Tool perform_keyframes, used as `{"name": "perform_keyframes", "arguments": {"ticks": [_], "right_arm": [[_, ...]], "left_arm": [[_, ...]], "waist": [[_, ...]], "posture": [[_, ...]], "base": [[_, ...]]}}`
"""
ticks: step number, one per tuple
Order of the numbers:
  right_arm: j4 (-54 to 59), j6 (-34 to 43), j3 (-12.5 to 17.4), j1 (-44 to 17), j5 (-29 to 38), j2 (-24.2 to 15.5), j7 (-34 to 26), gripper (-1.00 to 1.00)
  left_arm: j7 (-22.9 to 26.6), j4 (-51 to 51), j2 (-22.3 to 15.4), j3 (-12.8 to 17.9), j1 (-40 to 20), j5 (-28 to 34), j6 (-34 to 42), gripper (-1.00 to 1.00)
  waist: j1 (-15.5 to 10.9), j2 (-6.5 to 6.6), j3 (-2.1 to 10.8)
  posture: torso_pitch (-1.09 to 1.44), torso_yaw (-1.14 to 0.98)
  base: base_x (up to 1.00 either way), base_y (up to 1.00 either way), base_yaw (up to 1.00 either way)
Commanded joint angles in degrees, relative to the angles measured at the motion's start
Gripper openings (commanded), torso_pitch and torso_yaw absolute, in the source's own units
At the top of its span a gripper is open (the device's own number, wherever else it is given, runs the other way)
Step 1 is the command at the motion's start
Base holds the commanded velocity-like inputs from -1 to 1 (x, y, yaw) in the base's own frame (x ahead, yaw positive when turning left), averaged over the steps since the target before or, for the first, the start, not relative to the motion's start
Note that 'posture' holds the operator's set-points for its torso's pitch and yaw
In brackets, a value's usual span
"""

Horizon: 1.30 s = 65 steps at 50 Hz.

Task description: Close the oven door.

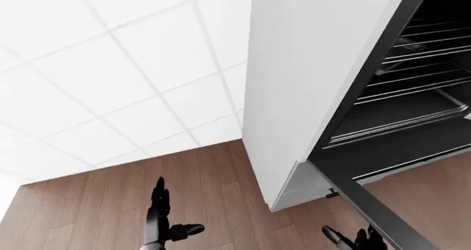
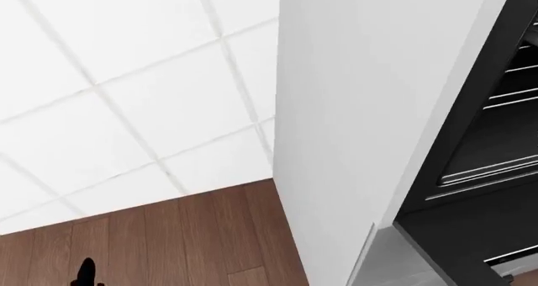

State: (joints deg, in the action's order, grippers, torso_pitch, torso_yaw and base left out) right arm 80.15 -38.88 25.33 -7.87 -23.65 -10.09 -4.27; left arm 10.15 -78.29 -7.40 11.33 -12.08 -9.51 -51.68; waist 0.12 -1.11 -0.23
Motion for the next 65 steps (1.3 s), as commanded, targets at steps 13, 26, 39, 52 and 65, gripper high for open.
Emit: {"name": "perform_keyframes", "arguments": {"ticks": [13, 26, 39, 52, 65], "right_arm": [[-0.27, 3.13, 7.25, 3.39, -23.92, -4.18, -2.64, 1.0], [0.17, 1.06, 12.69, 12.34, -39.7, -8.82, -9.86, 1.0], [-0.16, 3.14, 16.99, 15.88, -62.4, -14.55, -18.99, 1.0], [-0.3, 8.01, 19.22, 23.7, -77.23, -19.96, -19.32, 1.0], [-1.82, 2.21, 17.57, 19.99, -78.59, -25.9, -22.97, 1.0]], "left_arm": [[5.97, 2.12, 0.96, 0.18, -0.61, -4.09, 3.23, 1.0], [8.02, 1.9, 0.83, 0.23, -0.65, -5.77, 3.33, 1.0], [9.19, 1.52, 0.65, 0.72, -0.75, -6.33, 3.19, 1.0], [11.77, 1.64, 1.53, 1.03, -0.46, -7.63, 2.45, 1.0], [14.42, 1.52, 1.41, 1.33, -0.79, -10.03, 2.59, 1.0]], "waist": [[-0.24, -0.55, -0.12], [-0.39, -1.56, -0.96], [-0.16, -2.01, -0.94], [-0.61, -2.25, -0.84], [-0.45, -1.89, -0.48]], "posture": [[0.0, 0.0], [0.0, 0.0], [0.0, 0.0], [0.0, 0.0], [0.0, 0.0]], "base": [[0.0, 0.0, 0.0], [0.0, 0.0, 0.0], [0.0, 0.0, 0.0], [0.0, 0.0, 0.0], [0.0, 0.0, 0.0]]}}
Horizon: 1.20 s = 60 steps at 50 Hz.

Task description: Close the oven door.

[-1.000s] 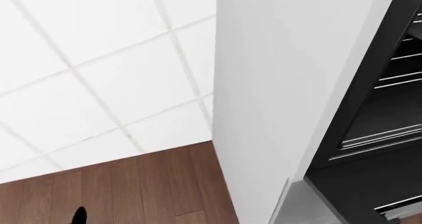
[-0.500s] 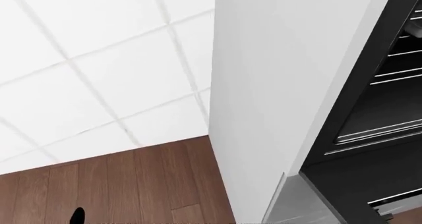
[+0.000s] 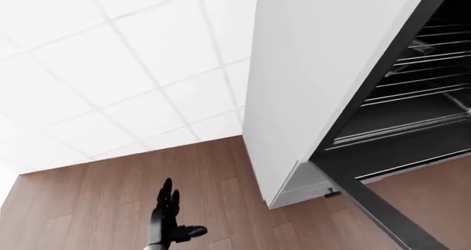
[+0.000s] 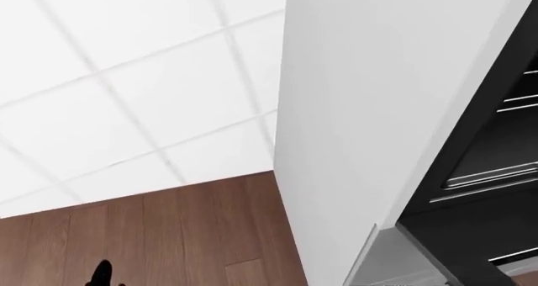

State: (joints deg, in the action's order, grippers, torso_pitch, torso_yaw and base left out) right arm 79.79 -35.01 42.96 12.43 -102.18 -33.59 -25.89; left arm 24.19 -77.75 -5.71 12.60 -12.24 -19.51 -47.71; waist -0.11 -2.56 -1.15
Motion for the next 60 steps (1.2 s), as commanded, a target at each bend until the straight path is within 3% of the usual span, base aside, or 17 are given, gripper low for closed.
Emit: {"name": "perform_keyframes", "arguments": {"ticks": [1, 14, 17, 20, 22, 25, 29, 32, 41, 42, 48, 54, 60], "right_arm": [[-2.08, -1.57, -0.28, -1.05, -0.01, -3.6, -1.38, 1.0], [-8.48, 0.35, 2.84, 1.27, -1.1, -8.48, 1.76, 1.0], [-18.07, 0.38, 4.75, 3.34, 2.32, -7.28, 7.77, 1.0], [-31.36, 0.84, 8.01, 4.89, 10.38, -3.9, 16.55, 1.0], [-31.12, 2.64, 10.33, 1.59, 14.25, -4.3, 16.99, 1.0], [-25.27, 3.01, 10.93, -3.36, 16.54, -6.21, 13.91, 1.0], [-24.88, 2.6, 9.0, -5.92, 17.41, -6.77, 13.69, 1.0], [-31.03, 2.68, 7.25, -6.23, 20.18, -5.4, 17.41, 1.0], [-63.26, 11.45, 8.4, -7.42, 38.66, 1.94, 36.33, 1.0], [-76.26, 18.21, 4.24, -10.5, 44.11, 0.4, 45.88, 1.0], [-80.83, 27.86, 4.59, -18.05, 51.39, 1.02, 46.49, 1.0], [-77.78, 32.82, -1.29, -26.5, 53.73, -3.02, 46.29, 1.0], [-73.85, 34.53, -5.52, -30.73, 54.3, -3.78, 44.53, 1.0]], "left_arm": [[0.45, 0.99, -0.36, 0.15, -0.64, -0.13, -1.33, 1.0], [-0.12, 1.03, -0.25, -0.03, -0.52, 0.18, -1.51, 1.0], [-0.11, 1.07, -0.17, -0.07, -0.4, 0.18, -1.61, 1.0], [-0.1, 1.06, -0.15, -0.07, -0.32, 0.13, -1.66, 1.0], [-0.07, 1.06, -0.13, -0.1, -0.31, 0.15, -1.69, 1.0], [-0.04, 1.06, -0.14, -0.08, -0.29, 0.1, -1.69, 1.0], [-0.08, 1.08, -0.1, -0.12, -0.27, 0.1, -1.71, 1.0], [-0.08, 1.06, -0.14, -0.12, -0.38, 0.11, -1.61, 1.0], [0.21, 0.97, -0.19, 0.03, -0.44, 0.01, -1.52, 1.0], [0.43, 0.9, -0.31, 0.16, -0.49, -0.12, -1.43, 1.0], [0.39, 0.98, -0.23, 0.1, -0.4, -0.12, -1.48, 1.0], [0.3, 1.08, -0.18, 0.0, -0.38, -0.15, -1.44, 1.0], [0.04, 1.28, -0.09, -0.16, -0.35, -0.19, -1.42, 1.0]], "waist": [[-0.16, -0.47, 0.42], [-0.42, -1.21, 0.07], [-0.46, -1.12, -0.06], [-0.56, -0.82, -0.17], [-0.52, -0.63, -0.31], [-0.15, -0.73, -0.33], [-0.1, -1.17, -0.23], [-0.17, -1.33, -0.2], [-0.57, -0.91, -0.02], [-0.61, -0.86, -0.02], [-0.1, 0.12, -0.19], [-0.2, -0.74, 0.15], [-0.32, -1.73, 0.31]], "posture": [[0.0, 0.0], [0.0, 0.0], [0.0, 0.0], [0.0, 0.0], [0.0, 0.0], [0.0, 0.0], [0.0, 0.0], [0.0, 0.0], [0.0, 0.0], [0.0, 0.0], [0.0, 0.0], [0.0, 0.0], [0.0, 0.0]], "base": [[0.0, 0.0, 0.0], [0.0, 0.0, 0.0], [0.0, 0.0, 0.0], [0.0, 0.0, 0.0], [0.0, 0.0, 0.0], [0.0, 0.0, 0.0], [0.0, 0.0, 0.0], [0.0, 0.0, 0.0], [0.0, 0.0, 0.0], [0.0, 0.0, 0.0], [0.0, 0.0, 0.0], [0.0, 0.0, 0.0], [0.0, 0.0, 0.0]]}}
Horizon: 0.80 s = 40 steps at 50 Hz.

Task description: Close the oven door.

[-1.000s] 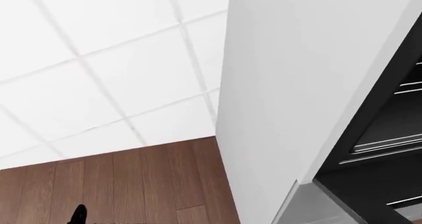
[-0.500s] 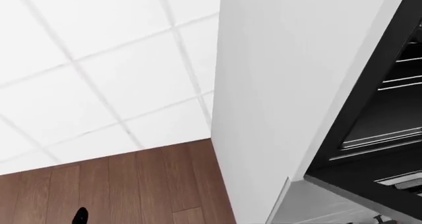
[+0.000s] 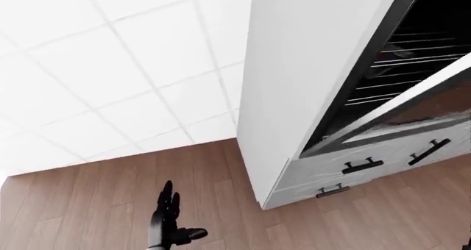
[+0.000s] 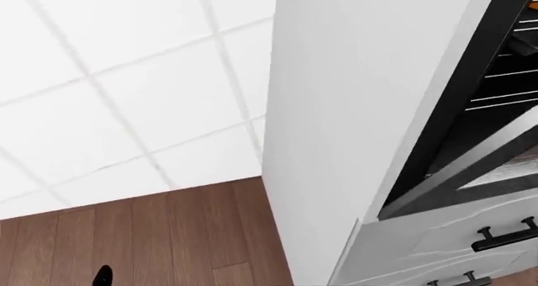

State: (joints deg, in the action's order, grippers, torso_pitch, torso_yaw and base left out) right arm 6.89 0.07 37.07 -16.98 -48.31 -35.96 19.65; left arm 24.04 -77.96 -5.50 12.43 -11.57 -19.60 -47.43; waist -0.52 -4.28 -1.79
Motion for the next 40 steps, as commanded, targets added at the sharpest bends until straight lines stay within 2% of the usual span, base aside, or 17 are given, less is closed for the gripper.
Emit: {"name": "perform_keyframes", "arguments": {"ticks": [1, 10, 17, 21, 34, 35, 40], "right_arm": [[-0.04, -0.36, -0.65, -2.48, 0.79, -1.56, -1.25, 1.0], [9.96, 1.49, -8.54, -12.33, 4.54, -1.66, -3.85, 1.0], [19.79, 2.55, -14.89, -20.89, 8.94, 0.47, -8.78, 1.0], [24.61, 3.52, -17.4, -25.46, 11.84, 1.77, -11.69, 1.0], [29.63, 9.61, -21.88, -34.9, 19.47, 5.73, -16.07, 1.0], [30.81, 10.1, -22.87, -35.79, 20.62, 6.42, -16.99, 1.0], [35.71, 8.89, -23.89, -38.75, 24.28, 8.82, -18.69, 1.0]], "left_arm": [[0.14, 1.52, -0.3, -0.02, -0.99, -0.12, -1.7, 1.0], [0.37, 1.41, -0.59, 0.09, -1.38, -0.29, -1.36, 1.0], [0.4, 1.48, -0.58, 0.07, -1.33, -0.32, -1.43, 1.0], [0.37, 1.51, -0.56, 0.04, -1.3, -0.32, -1.42, 1.0], [0.28, 1.67, -0.47, -0.08, -1.2, -0.49, -1.46, 1.0], [0.24, 1.67, -0.43, -0.12, -1.16, -0.45, -1.49, 1.0], [0.26, 1.69, -0.47, -0.09, -1.24, -0.55, -1.42, 1.0]], "waist": [[0.04, -0.12, 0.97], [-0.05, -0.06, 1.32], [-0.03, 0.34, 1.49], [0.07, 0.44, 1.68], [0.29, 0.91, 1.53], [0.36, 0.96, 1.5], [0.85, 1.26, 1.34]], "posture": [[0.0, 0.0], [0.0, 0.0], [0.0, 0.0], [0.0, 0.0], [0.0, 0.0], [0.0, 0.0], [0.0, 0.0]], "base": [[0.0, 0.0, 0.0], [0.0, 0.0, 0.0], [0.0, 0.0, 0.0], [0.0, 0.0, 0.0], [0.0, 0.0, 0.0], [0.0, 0.0, 0.0], [0.0, 0.0, 0.0]]}}
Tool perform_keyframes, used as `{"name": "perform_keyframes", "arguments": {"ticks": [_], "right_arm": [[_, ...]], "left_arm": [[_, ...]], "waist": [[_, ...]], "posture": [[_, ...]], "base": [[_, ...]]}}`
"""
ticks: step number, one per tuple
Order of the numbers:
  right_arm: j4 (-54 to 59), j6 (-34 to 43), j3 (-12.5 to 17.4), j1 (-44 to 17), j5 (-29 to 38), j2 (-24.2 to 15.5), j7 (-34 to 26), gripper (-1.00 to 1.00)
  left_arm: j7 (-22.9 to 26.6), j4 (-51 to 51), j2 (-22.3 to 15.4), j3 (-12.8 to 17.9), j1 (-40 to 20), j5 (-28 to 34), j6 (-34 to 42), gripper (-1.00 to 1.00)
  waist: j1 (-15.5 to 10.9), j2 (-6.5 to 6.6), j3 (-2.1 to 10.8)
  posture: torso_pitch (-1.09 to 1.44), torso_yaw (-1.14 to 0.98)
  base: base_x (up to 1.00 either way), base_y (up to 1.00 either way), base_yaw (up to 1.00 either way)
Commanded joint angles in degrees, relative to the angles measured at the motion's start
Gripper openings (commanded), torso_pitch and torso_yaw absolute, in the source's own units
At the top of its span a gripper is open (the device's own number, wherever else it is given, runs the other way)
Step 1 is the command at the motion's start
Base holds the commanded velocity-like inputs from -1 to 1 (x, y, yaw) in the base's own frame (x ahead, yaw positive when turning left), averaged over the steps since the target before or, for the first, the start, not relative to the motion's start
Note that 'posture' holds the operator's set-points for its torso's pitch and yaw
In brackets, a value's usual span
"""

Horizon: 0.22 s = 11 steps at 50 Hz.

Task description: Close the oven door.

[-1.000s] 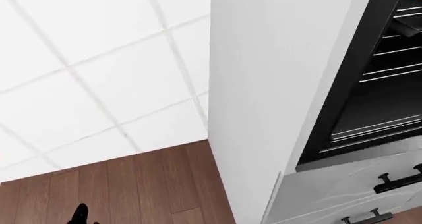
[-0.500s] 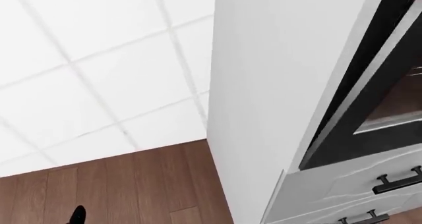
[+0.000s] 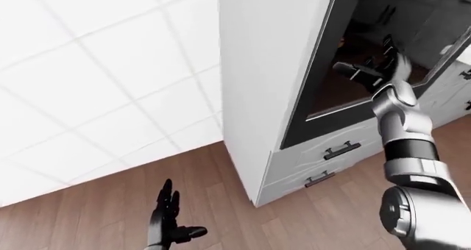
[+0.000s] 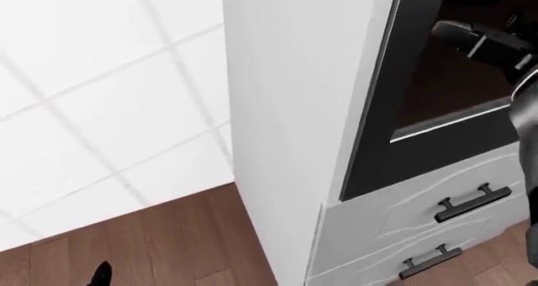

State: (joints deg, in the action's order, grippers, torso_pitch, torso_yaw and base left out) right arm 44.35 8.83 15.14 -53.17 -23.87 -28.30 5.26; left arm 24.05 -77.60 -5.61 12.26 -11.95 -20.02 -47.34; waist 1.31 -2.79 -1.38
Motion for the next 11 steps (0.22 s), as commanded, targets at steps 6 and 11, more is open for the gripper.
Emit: {"name": "perform_keyframes", "arguments": {"ticks": [6, 11], "right_arm": [[-1.45, 0.61, -1.89, -3.13, 1.05, 2.07, -5.11, 1.0], [-0.05, 0.23, -1.9, -4.27, 1.44, 2.26, -5.65, 1.0]], "left_arm": [[0.12, 1.44, -0.26, -0.03, -0.74, -0.14, -1.6, 1.0], [0.18, 1.54, -0.32, -0.02, -0.73, -0.31, -1.52, 1.0]], "waist": [[-0.61, -0.1, 0.85], [-0.54, 0.02, 0.72]], "posture": [[0.0, 0.0], [0.0, 0.0]], "base": [[0.0, 0.0, 0.0], [0.0, 0.0, 0.0]]}}
